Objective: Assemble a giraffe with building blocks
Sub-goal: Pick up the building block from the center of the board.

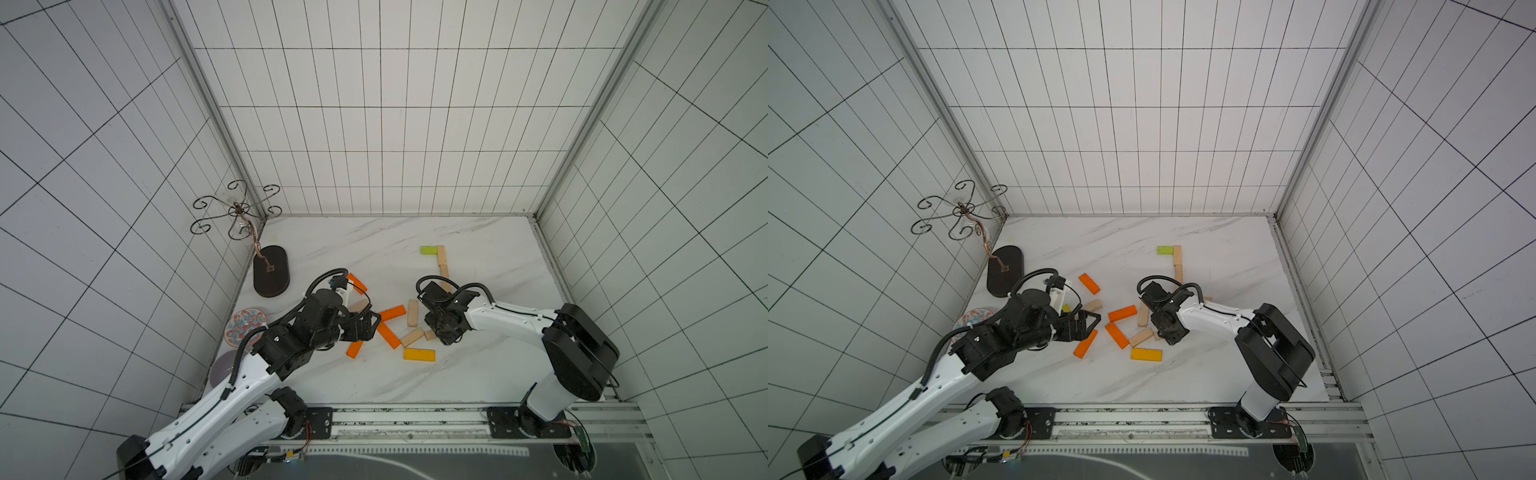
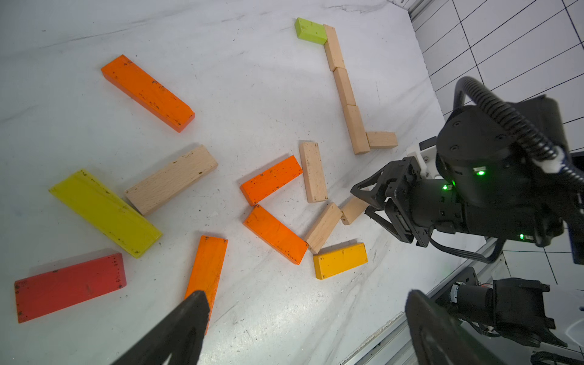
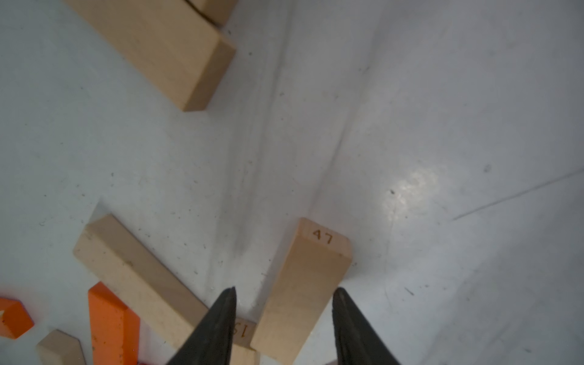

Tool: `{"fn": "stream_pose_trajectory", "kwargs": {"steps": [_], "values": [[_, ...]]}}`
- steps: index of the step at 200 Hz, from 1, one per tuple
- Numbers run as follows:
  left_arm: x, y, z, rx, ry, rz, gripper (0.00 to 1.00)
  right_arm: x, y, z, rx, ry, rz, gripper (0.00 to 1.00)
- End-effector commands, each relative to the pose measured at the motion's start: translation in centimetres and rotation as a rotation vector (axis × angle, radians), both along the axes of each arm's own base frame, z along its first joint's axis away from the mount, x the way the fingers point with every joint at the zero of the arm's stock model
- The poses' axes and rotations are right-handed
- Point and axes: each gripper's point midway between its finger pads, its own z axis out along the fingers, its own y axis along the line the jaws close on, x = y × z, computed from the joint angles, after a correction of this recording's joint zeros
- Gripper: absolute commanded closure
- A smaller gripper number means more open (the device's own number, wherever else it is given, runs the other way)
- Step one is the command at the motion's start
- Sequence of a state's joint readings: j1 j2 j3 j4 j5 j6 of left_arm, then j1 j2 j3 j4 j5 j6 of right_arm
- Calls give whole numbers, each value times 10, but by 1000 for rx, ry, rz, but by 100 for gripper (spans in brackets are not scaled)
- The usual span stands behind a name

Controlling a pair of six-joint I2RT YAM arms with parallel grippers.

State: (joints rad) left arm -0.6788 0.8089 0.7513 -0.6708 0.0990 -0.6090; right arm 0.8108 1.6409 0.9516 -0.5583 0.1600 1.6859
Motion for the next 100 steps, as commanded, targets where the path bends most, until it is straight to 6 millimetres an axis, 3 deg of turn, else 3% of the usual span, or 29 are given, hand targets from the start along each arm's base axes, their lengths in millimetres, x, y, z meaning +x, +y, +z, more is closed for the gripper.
{"fn": "stream_pose_trajectory", "kwargs": {"steps": [1,32,65,100], "values": [[4,-4,4,-7,-26,-12,3,-9,-11,-15,-42,32,-33,50],[8,-9,5,-14,-27,-20,3,-14,-11,-25,-52,69,-29,54],[12,-11,6,-12,-26,-21,3,-24,-14,-33,-48,113,-34,66],[12,-10,9,-7,-36,-24,3,-29,-19,-24,-27,99,-72,79]]}}
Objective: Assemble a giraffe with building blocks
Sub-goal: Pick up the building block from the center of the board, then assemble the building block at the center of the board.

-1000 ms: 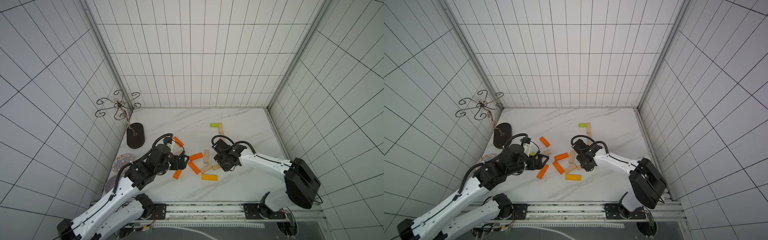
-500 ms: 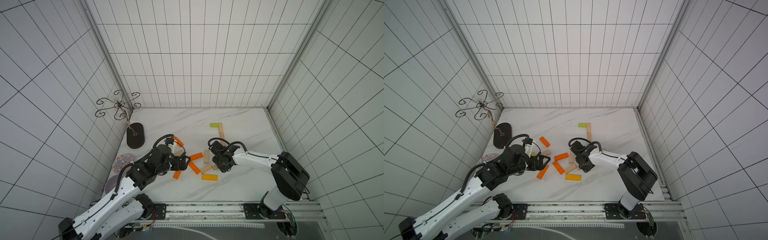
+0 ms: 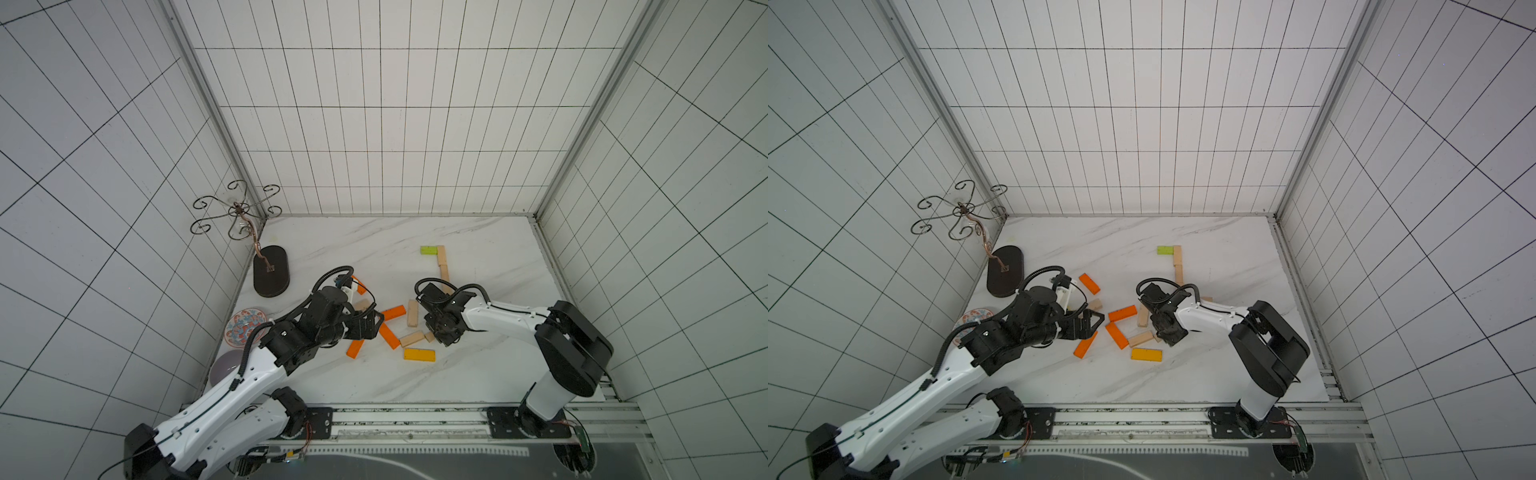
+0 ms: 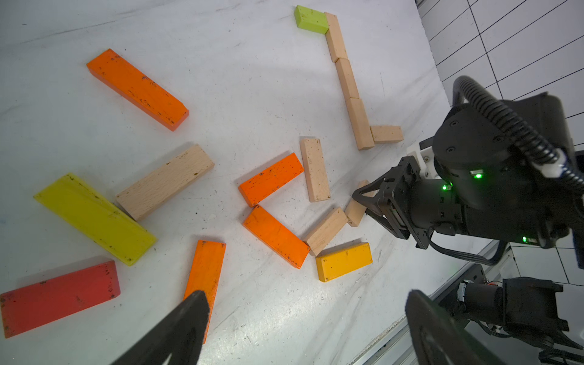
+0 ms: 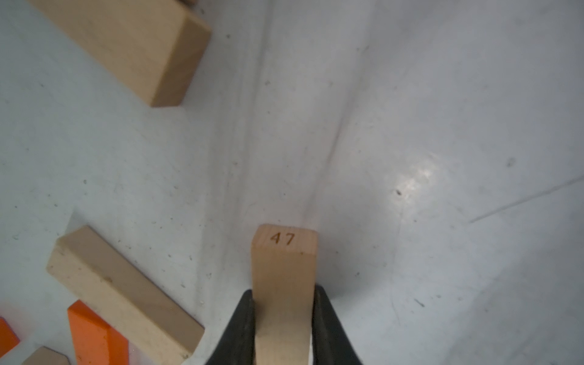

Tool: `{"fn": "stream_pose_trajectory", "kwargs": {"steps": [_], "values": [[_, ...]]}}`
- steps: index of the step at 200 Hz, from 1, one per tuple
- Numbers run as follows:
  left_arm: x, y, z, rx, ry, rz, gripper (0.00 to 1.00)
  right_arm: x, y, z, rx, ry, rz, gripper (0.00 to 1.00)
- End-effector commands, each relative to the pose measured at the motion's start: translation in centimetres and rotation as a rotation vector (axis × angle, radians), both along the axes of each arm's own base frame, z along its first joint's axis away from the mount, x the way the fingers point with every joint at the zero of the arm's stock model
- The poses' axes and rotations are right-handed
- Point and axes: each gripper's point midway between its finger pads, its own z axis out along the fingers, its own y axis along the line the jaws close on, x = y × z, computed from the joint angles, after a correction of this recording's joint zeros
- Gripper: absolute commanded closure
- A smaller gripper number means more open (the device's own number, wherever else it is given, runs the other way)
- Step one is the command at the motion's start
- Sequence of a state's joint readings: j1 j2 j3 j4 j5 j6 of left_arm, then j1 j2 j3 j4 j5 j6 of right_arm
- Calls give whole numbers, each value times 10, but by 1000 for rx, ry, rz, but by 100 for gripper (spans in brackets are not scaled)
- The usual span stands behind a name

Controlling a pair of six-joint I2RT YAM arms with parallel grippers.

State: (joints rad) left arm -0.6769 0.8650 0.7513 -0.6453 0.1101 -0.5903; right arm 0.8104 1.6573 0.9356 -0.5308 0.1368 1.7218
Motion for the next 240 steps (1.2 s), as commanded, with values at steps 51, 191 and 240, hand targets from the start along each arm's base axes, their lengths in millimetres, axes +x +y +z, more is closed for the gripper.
{"fn": "stream_pose_trajectory", "kwargs": {"steps": [51,191,240], "values": [[4,-1,21,-42,-50,13,3,-16,-46,48,-29,-96,-126,82],[53,-68,28,-30,-15,-156,3,57,-219,70,-54,-165,-626,78],[62,-87,17,-39,23,-208,3,71,-227,45,-37,-118,-696,78]]}}
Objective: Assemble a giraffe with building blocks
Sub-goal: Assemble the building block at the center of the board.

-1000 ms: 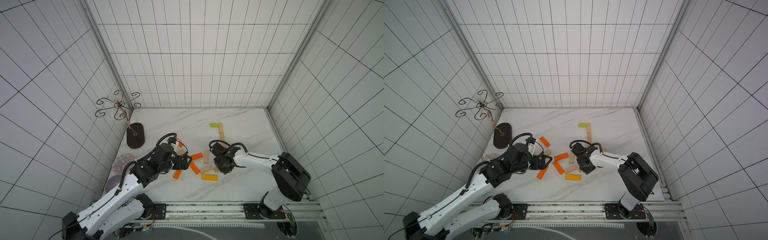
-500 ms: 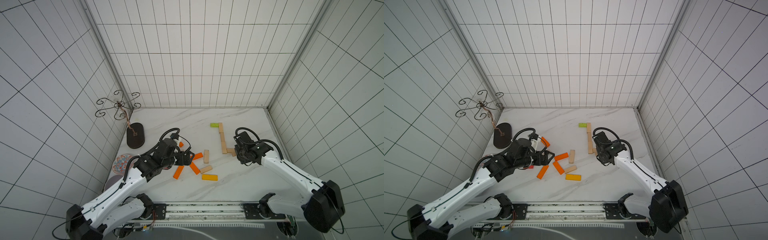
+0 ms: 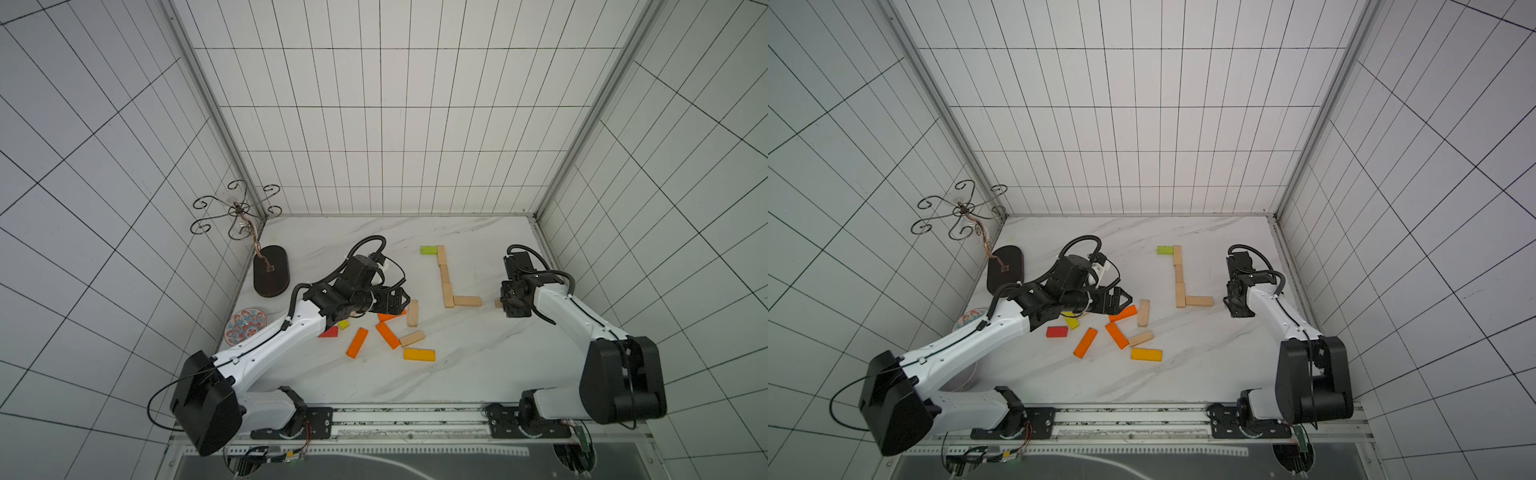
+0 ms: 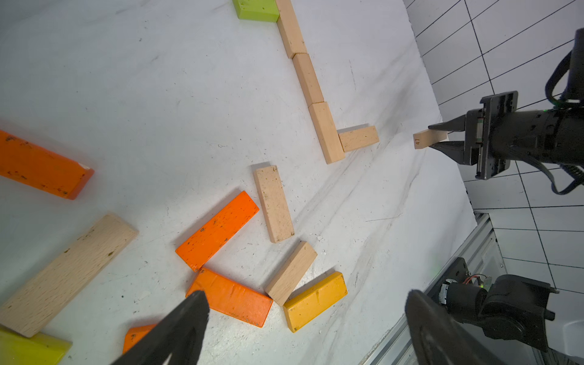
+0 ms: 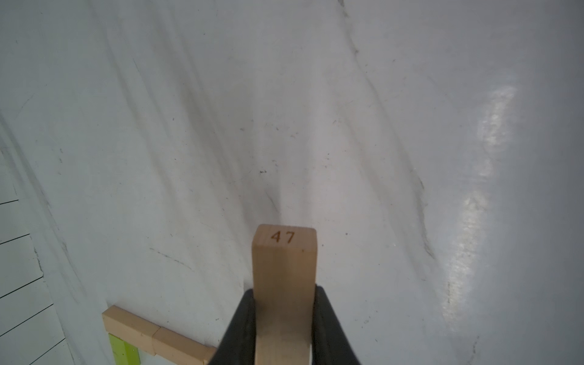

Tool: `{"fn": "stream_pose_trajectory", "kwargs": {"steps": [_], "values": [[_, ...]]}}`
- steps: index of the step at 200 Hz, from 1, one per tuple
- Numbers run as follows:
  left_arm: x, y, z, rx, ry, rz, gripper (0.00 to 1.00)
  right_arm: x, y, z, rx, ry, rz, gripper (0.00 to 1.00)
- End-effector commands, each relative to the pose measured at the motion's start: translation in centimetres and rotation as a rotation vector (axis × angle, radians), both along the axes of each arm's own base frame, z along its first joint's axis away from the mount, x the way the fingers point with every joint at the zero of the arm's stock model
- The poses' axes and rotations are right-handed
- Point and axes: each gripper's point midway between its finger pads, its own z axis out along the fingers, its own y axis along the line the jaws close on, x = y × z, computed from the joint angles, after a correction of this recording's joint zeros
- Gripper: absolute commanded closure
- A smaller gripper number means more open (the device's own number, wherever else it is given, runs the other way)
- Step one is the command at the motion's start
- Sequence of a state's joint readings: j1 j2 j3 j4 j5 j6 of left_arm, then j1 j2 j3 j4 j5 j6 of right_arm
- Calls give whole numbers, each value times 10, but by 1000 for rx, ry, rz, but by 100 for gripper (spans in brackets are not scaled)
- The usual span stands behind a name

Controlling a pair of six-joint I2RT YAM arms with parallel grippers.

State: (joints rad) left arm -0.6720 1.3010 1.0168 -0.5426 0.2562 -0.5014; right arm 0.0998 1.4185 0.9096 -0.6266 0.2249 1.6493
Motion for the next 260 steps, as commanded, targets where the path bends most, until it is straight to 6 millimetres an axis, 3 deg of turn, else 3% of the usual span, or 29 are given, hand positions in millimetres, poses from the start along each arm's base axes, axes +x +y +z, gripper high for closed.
{"fn": "stream_pose_trajectory", "kwargs": {"steps": [1,68,197,220,260], "values": [[8,-14,15,-48,-34,-46,3,3,-1,-14,21,18,-29,78],[8,-26,5,-64,2,-91,3,19,9,-44,62,89,-15,78],[14,-24,3,-62,1,-91,3,47,8,-47,44,89,-27,72],[16,-23,3,-62,4,-89,3,47,11,-51,56,103,-20,68],[19,-22,4,-61,1,-89,3,47,14,-52,66,120,-7,53]]}}
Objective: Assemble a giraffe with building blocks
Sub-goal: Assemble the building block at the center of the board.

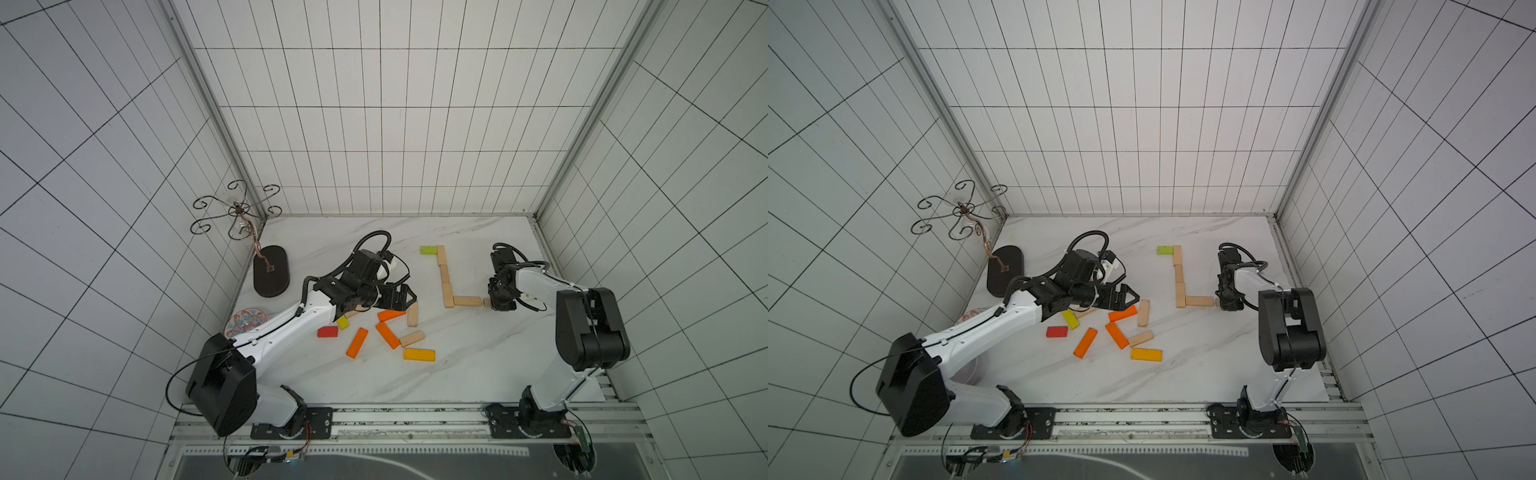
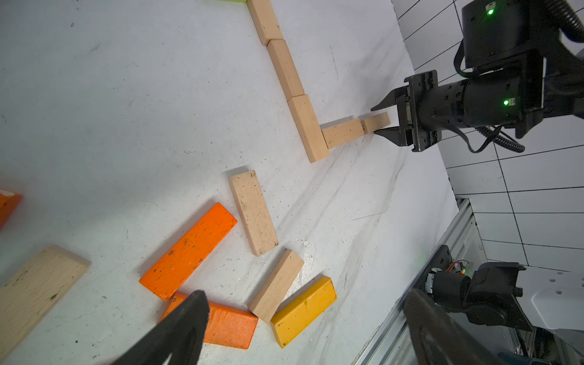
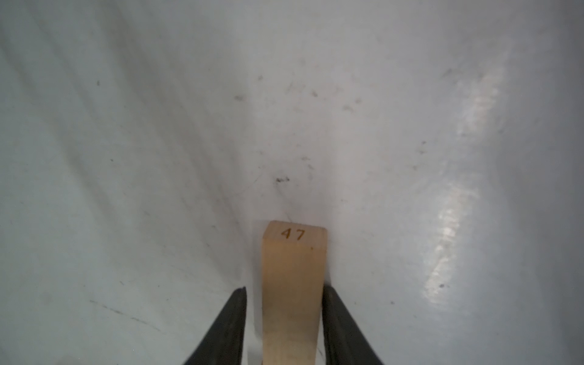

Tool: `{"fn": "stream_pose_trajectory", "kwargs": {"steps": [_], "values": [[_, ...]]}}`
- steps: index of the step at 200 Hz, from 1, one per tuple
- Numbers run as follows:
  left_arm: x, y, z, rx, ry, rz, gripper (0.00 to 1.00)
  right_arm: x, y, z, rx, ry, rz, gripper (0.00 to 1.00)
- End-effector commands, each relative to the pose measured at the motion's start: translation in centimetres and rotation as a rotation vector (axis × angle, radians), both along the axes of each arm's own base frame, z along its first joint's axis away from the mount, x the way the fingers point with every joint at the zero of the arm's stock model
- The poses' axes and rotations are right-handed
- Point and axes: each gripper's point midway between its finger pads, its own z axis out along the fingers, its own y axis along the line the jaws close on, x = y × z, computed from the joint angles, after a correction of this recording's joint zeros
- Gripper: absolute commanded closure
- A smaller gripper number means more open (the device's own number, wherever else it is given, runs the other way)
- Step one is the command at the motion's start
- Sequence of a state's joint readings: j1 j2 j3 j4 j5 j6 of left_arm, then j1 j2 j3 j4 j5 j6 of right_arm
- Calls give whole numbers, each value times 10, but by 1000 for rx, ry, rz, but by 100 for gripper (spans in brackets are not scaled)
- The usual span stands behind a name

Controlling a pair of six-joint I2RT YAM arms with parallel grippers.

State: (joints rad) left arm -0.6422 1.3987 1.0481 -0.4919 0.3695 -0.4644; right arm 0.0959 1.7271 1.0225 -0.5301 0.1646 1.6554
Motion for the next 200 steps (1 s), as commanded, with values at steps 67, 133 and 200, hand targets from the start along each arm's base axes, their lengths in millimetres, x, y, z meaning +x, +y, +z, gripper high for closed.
{"fn": "stream_pose_trajectory", "kwargs": {"steps": [67,133,200], "values": [[11,-1,14,-23,-35,-6,3,7,9,5,13,4,1,70],[11,4,12,-23,-30,1,3,7,18,2,15,11,13,70],[12,7,9,-20,-24,4,3,6,18,-2,12,20,9,67]]}}
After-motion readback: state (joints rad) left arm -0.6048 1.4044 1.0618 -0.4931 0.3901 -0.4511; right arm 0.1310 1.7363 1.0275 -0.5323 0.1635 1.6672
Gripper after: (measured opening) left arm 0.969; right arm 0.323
